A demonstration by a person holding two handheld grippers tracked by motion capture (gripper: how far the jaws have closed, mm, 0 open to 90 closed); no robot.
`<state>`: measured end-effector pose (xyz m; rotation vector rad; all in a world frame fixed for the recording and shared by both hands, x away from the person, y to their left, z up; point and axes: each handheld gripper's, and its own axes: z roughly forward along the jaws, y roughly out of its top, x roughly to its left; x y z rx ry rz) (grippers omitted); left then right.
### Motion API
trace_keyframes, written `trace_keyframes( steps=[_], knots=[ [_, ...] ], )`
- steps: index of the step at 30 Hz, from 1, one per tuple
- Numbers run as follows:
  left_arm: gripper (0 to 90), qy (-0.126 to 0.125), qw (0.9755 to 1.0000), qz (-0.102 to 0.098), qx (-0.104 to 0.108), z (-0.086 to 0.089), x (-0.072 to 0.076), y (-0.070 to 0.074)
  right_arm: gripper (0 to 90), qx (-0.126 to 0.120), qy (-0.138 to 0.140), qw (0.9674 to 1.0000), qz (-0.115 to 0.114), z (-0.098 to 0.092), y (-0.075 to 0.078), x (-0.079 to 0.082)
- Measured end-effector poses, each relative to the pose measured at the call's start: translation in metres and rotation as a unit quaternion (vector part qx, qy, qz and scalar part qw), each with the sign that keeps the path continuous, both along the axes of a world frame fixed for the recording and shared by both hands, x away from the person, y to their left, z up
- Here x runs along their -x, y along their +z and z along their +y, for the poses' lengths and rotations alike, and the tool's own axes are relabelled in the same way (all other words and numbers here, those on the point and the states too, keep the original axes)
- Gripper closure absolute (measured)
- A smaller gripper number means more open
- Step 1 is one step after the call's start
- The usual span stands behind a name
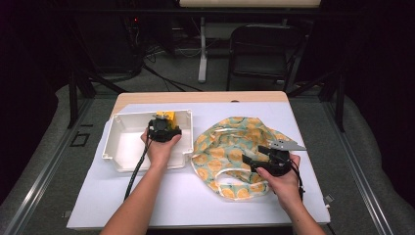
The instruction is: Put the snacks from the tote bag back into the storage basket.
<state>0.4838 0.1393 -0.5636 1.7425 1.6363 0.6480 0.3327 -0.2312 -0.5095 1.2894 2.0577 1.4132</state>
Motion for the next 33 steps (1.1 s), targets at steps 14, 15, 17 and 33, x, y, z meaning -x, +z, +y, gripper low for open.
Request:
trace_keyframes(
  steps=[14, 15, 17, 33],
  knots=[
    [10.2, -0.008, 0.9994, 0.008, 0.032, 0.005, 0.006, 0.015, 20.4, 0.003, -0.001, 1.0000, -0.001, -0.002, 0.000, 0.000],
    [9.8, -0.011, 0.9994, 0.007, 0.032, 0.005, 0.006, 0.016, 20.4, 0.002, 0.000, 1.0000, -0.002, -0.002, 0.000, -0.001],
    [9.8, -0.012, 0.9995, 0.010, 0.028, 0.005, 0.008, 0.018, 20.4, 0.003, 0.000, 1.0000, -0.002, -0.002, 0.000, -0.001],
    [9.3, -0.032, 0.9992, -0.002, 0.026, 0.014, 0.032, 0.028, 20.3, 0.003, -0.002, 1.0000, -0.003, -0.002, 0.000, -0.001]
  ],
)
